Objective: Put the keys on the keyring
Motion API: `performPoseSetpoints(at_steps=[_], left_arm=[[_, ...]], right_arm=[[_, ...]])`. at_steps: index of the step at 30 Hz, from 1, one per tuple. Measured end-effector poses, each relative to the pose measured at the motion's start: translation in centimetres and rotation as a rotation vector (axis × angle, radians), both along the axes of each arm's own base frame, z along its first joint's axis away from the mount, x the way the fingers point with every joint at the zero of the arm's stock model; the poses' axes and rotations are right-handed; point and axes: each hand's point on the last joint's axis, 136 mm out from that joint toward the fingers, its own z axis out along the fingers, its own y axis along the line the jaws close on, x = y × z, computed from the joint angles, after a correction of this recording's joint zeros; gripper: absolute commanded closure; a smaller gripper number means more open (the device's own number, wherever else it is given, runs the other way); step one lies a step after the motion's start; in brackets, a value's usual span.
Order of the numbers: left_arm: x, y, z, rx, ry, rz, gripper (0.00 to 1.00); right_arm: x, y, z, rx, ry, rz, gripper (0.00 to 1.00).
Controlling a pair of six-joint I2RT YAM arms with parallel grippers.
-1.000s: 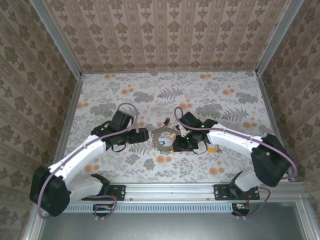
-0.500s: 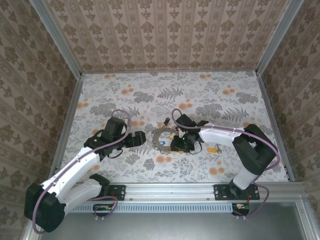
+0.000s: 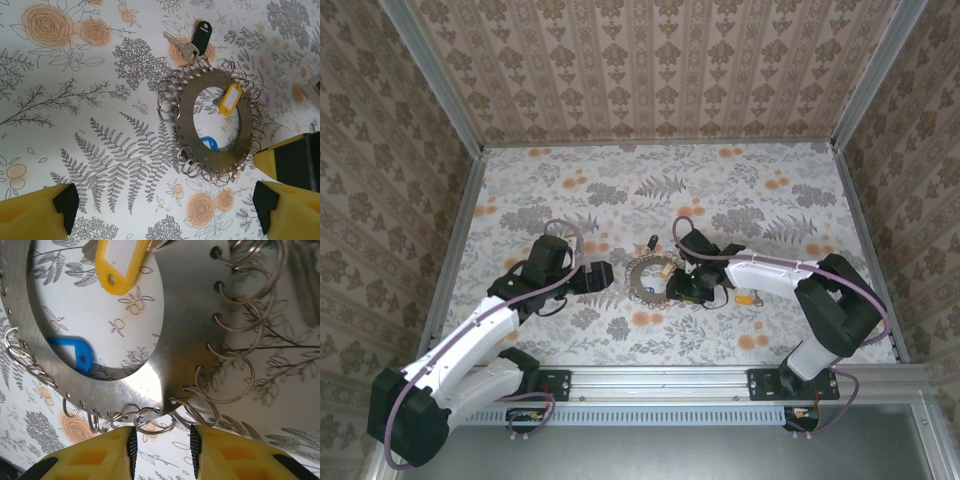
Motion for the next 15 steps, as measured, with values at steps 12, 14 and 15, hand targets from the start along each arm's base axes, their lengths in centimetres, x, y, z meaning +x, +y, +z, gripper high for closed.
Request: performPoseSetpoints(at_steps=[12,14,15], left_arm=[[0.1,-0.1,0.0,0.001,-0.011,-0.007,0.08],[0.1,-0.2,0.1,-0.003,-0.016,-0.011,0.08],[0.2,-0.3,0.2,-0.006,-0.022,-0.013,0.08]], right_arm=[[0.1,-1.1,0.9,-0.018,-0.053,-0.038,0.68],[0.2,-1.3,1.4,-0.02,-0.069,-0.046,0.65],[0.3,-1.4,1.5,-0.02,-0.075,-0.049,0.65]])
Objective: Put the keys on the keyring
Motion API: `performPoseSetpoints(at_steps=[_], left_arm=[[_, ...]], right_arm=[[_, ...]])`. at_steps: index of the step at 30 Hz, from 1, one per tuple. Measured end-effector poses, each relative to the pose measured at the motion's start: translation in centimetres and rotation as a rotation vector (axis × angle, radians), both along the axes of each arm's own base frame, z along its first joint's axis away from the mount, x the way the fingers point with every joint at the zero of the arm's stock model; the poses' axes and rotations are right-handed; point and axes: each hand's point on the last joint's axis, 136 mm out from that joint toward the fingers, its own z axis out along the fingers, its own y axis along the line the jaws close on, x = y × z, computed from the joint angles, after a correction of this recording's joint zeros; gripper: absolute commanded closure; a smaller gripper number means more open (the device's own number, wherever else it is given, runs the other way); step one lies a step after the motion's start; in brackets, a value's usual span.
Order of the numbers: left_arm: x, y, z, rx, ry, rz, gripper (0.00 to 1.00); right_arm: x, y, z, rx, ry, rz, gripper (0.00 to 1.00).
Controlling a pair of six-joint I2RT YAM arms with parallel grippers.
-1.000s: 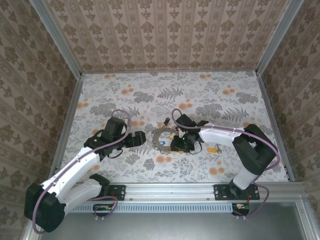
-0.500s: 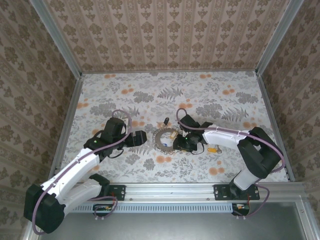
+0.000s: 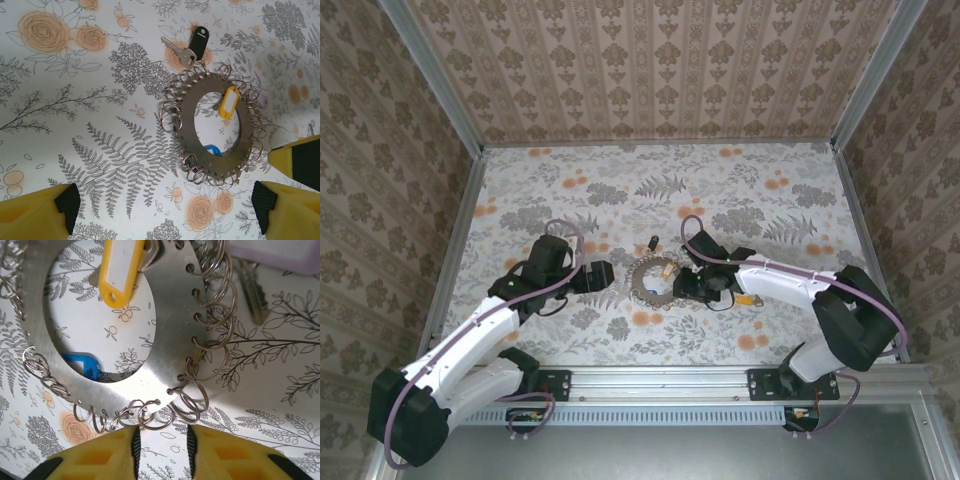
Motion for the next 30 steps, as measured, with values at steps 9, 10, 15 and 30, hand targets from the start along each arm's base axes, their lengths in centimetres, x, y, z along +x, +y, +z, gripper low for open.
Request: performPoseSetpoints(at_steps=[9,10,15,30], left_arm=[[0.4,-0.8,-0.2,0.002,-0.014,-0.027,0.09],[0.4,-0.9,-0.3,0.002,-0.013,-0.032,0.09],[0.3,-1.7,-0.5,0.0,-0.013,-0.057,0.09],[-0.1,-2.6,-2.0,0.033,0.017,-0.103,0.09]], right_arm=[[0.0,-0.9,-1.3,-0.03,0.039,-0.028,0.67],[0.0,-1.0,-1.6,-0.035,0.046,-0.03,0.68],[-0.2,-1.1,-2.6,-0.049,0.075,-0.03,0.72],[0.1,0.5,-2.1,0.031,0.064,0.011,0.8]])
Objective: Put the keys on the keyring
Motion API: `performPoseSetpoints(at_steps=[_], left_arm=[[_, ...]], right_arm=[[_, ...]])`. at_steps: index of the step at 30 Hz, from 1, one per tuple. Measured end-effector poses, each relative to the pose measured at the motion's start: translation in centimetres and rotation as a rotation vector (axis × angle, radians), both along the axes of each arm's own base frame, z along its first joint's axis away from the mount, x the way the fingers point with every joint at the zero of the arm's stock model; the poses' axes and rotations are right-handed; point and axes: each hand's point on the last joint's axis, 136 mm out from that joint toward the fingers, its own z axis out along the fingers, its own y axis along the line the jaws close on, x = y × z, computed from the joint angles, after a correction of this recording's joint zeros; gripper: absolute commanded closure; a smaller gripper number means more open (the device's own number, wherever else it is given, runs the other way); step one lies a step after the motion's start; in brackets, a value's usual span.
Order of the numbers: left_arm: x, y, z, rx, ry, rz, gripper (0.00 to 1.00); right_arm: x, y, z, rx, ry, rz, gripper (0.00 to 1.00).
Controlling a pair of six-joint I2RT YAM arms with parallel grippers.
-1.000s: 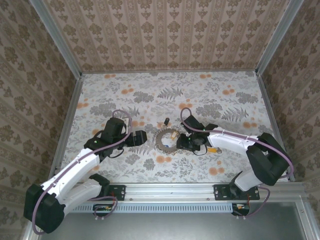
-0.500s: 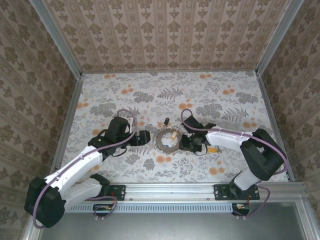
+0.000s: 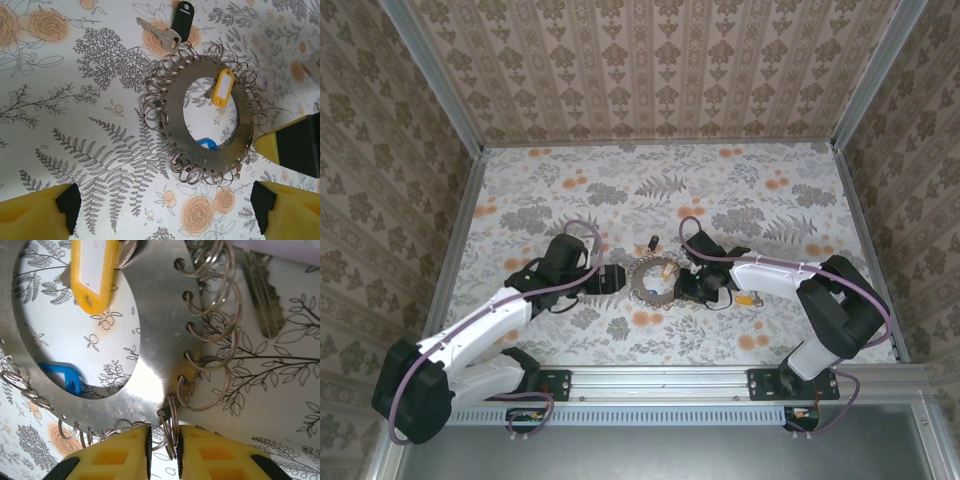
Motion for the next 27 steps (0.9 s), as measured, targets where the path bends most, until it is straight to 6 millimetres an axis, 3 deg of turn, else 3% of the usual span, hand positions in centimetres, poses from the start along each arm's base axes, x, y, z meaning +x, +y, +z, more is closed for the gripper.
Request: performPoseSetpoints(at_steps=[12,27], left_arm=[[-0.26,-0.5,-0.38,0.013,0.009,-0.024,0.08],[-0.15,-0.99,-0.4,0.021,0.013,-0.036,0.08]], right_arm=[[-0.4,0.34,0.0,0.001,0.001,0.02,0.76],[-0.81,-0.03,-0.2,-0.029,0.007,0.017,0.87]])
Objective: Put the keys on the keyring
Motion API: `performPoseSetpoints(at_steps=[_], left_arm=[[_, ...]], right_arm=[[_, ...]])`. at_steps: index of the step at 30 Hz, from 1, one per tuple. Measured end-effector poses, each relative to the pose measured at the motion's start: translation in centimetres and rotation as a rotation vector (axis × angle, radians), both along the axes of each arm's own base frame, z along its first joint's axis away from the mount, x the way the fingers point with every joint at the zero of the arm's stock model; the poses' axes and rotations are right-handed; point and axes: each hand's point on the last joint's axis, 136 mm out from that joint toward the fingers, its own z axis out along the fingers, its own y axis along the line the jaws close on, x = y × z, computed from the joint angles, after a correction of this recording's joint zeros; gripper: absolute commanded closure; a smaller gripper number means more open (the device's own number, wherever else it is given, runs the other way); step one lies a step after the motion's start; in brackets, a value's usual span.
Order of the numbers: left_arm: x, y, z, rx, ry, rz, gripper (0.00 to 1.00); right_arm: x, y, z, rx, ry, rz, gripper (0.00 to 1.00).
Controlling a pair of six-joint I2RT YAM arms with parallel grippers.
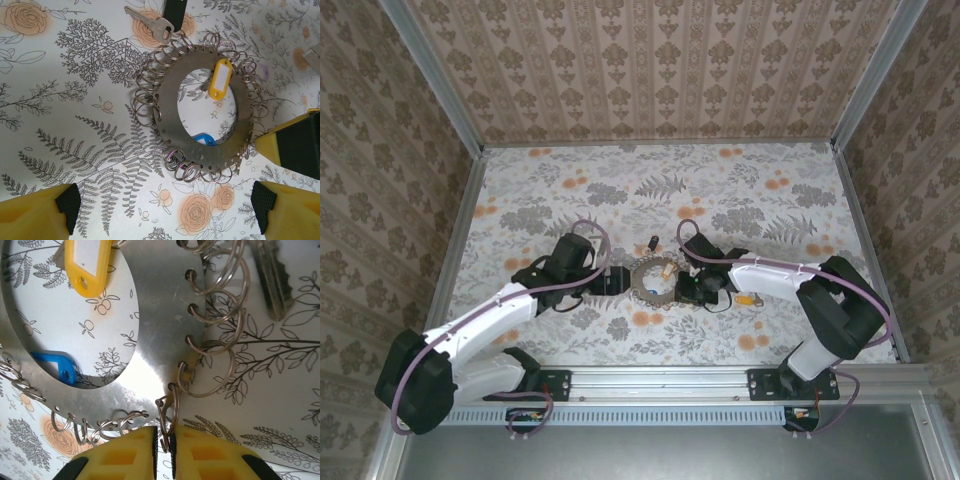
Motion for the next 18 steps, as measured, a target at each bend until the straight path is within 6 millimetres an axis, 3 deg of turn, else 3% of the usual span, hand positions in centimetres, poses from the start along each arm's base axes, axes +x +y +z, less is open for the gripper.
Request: performPoseSetpoints(at_steps=[6,11,14,18], left_arm=[[0.0,0.0,0.0,0.002,-0.003,-0.009,0.08],[-0.2,-0.7,0.6,-0.016,-0.027,-0.066,0.08],[-0.1,-1.9,2.1,-0.052,-0.074,-0.136,0.07],[-0.3,-3.5,4.9,-0.109,-0.18,-0.264,0.07]], right_arm=[[0.1,-0.1,0.5,-0.001,-0.013,-0.012,1.0],[0.1,-0.4,1.1,-0.009,-0.036,-0.009,1.0],[0.1,-0.6,2.1,-0.027,-0.069,0.04,1.0],[1.0,-0.1,5.6,-0.04,-0.194,0.206,1.0]])
